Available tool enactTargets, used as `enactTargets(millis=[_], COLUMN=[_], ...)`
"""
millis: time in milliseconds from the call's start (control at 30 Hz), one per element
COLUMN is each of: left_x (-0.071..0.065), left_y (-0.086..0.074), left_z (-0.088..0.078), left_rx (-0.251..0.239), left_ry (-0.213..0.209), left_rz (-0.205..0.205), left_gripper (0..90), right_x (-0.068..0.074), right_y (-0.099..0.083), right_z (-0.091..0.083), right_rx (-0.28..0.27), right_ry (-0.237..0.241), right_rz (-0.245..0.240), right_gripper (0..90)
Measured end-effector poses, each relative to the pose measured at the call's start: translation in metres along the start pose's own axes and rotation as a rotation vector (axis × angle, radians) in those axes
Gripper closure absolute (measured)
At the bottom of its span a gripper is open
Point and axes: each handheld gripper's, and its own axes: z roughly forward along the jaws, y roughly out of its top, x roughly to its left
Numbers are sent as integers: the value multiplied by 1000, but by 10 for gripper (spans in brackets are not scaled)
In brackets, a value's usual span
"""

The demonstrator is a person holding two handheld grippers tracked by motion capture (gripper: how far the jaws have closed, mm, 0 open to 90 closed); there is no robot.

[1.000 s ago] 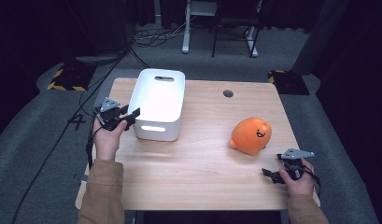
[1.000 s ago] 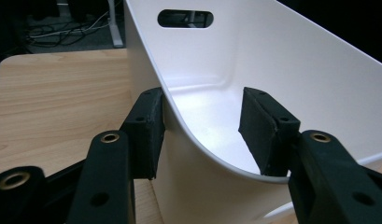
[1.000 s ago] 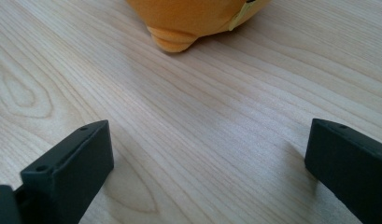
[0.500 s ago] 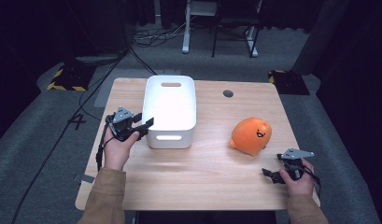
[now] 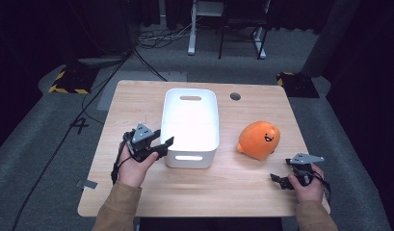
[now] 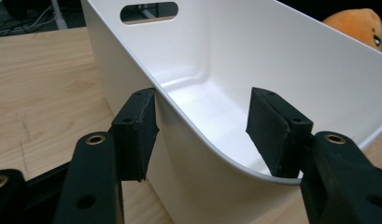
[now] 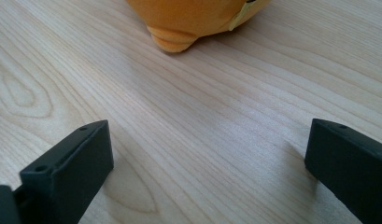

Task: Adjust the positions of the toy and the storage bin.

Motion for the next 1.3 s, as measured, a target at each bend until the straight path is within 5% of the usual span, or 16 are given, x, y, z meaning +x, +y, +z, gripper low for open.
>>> enactTargets(millis=[800,1300], left_x=[-73,-108], left_y=[-19,-30], left_z=[-21,-33], left_rx=[43,62], left_ry=[-26,-43], left_rz=[104,111], left_gripper=[393,364], right_x=[0,0], right_y=[0,0], right_z=[0,0], right_rx=[2,0], right_ry=[6,6], right_rz=[-5,-7], right_gripper=[14,14])
